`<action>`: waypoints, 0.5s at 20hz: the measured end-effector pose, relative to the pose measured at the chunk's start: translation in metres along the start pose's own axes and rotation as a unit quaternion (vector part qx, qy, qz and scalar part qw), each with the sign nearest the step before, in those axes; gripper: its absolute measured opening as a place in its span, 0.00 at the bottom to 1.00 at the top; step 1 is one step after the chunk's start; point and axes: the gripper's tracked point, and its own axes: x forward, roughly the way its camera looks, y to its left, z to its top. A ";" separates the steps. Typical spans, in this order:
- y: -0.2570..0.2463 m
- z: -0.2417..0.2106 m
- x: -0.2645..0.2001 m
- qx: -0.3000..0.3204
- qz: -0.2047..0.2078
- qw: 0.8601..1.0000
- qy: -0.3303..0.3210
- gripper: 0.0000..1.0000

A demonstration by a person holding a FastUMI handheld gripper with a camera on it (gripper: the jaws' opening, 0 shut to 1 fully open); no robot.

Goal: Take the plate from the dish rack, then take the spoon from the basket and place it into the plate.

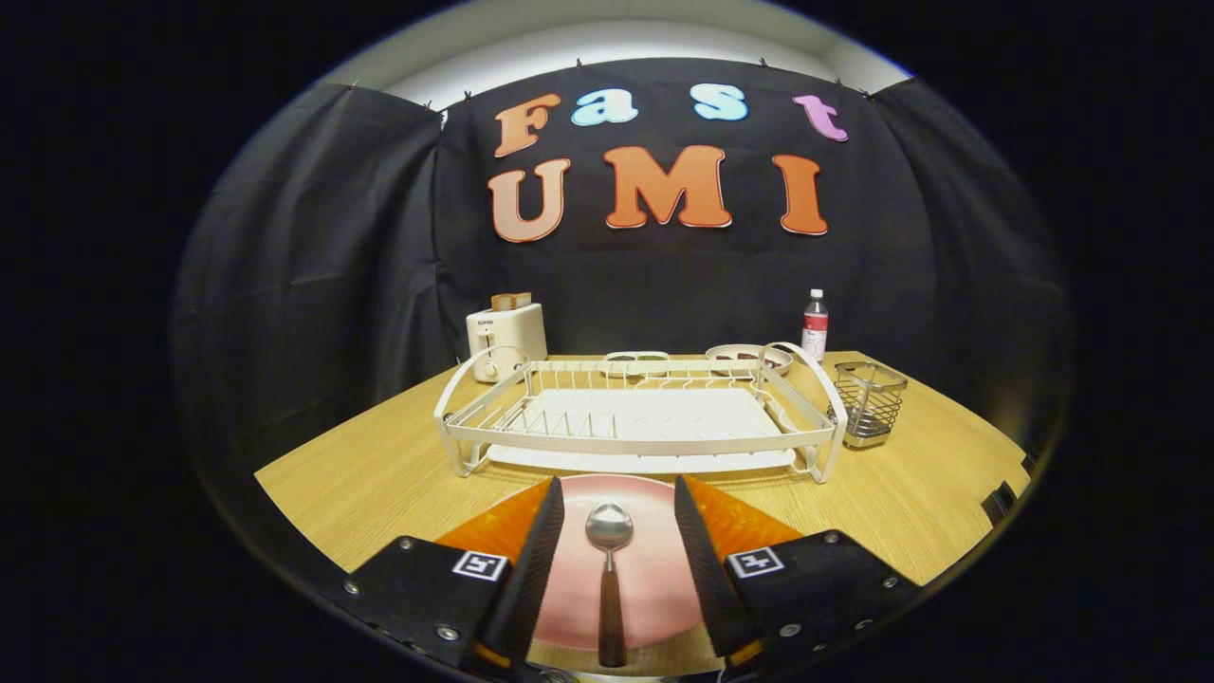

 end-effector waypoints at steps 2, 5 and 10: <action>-0.012 0.005 -0.004 -0.008 -0.007 1.000 -0.004 0.86; -0.030 0.011 -0.007 -0.007 -0.007 1.000 -0.008 0.97; -0.088 0.030 -0.010 -0.018 -0.037 0.999 -0.021 0.97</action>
